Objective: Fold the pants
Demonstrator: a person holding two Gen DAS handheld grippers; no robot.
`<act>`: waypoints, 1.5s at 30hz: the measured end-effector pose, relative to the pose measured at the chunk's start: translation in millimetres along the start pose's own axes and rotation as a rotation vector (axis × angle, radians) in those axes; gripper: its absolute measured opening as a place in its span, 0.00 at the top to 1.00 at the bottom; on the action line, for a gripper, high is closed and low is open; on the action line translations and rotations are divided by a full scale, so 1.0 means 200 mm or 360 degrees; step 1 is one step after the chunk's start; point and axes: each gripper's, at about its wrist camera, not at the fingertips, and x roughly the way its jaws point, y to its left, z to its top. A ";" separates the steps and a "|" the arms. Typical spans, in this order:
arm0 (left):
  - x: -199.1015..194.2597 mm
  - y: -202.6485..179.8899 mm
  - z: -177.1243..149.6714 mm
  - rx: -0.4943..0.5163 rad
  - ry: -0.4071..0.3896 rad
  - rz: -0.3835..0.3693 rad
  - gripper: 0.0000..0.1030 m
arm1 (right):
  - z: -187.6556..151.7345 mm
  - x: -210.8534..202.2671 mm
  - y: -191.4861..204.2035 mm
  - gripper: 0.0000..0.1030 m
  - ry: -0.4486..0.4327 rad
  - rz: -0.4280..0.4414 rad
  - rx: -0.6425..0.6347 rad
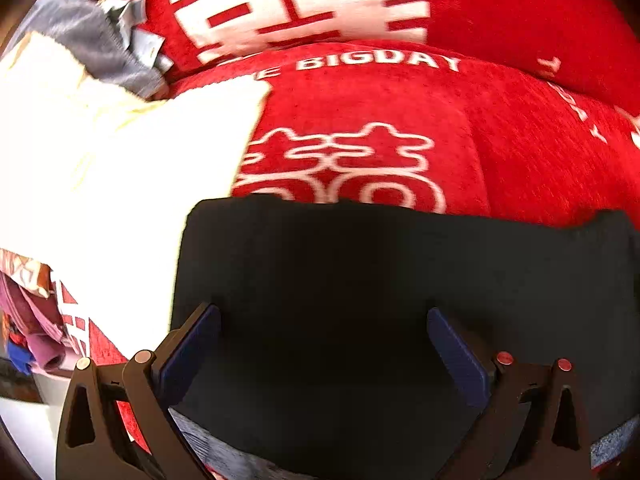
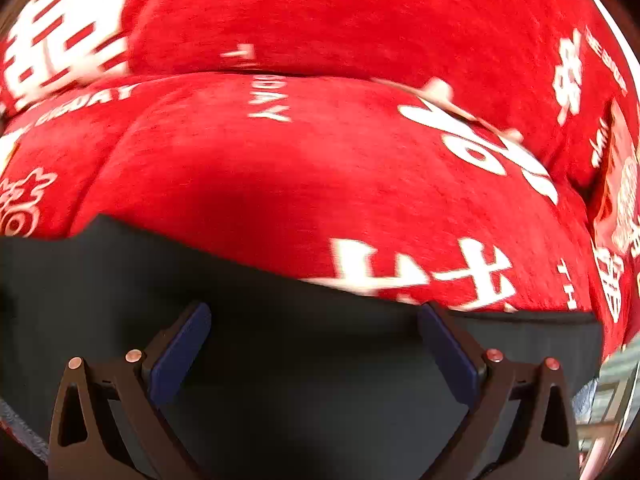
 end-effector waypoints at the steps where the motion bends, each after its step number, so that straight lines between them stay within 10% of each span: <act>1: 0.00 0.03 0.00 -0.0024 0.0014 -0.0028 0.00 | 0.00 -0.01 -0.03 0.00 0.0015 -0.0014 0.0029; 12: 0.02 0.11 0.02 -0.0059 -0.0002 -0.0048 0.00 | 0.05 -0.09 0.40 0.00 -0.0084 -0.0041 -0.0179; 20: -0.02 0.30 -0.05 -0.0110 0.0012 -0.0137 0.00 | 0.18 -0.02 0.27 0.00 0.0032 -0.0013 0.0058; 29: -0.07 0.35 -0.36 -0.0051 0.0004 -0.0179 0.00 | -0.21 -0.19 0.49 0.00 0.0024 0.0113 -0.0279; 45: -0.01 0.58 -0.51 -0.0236 0.0114 -0.0204 0.00 | -0.48 -0.16 -0.40 0.00 0.0030 -0.0040 0.0232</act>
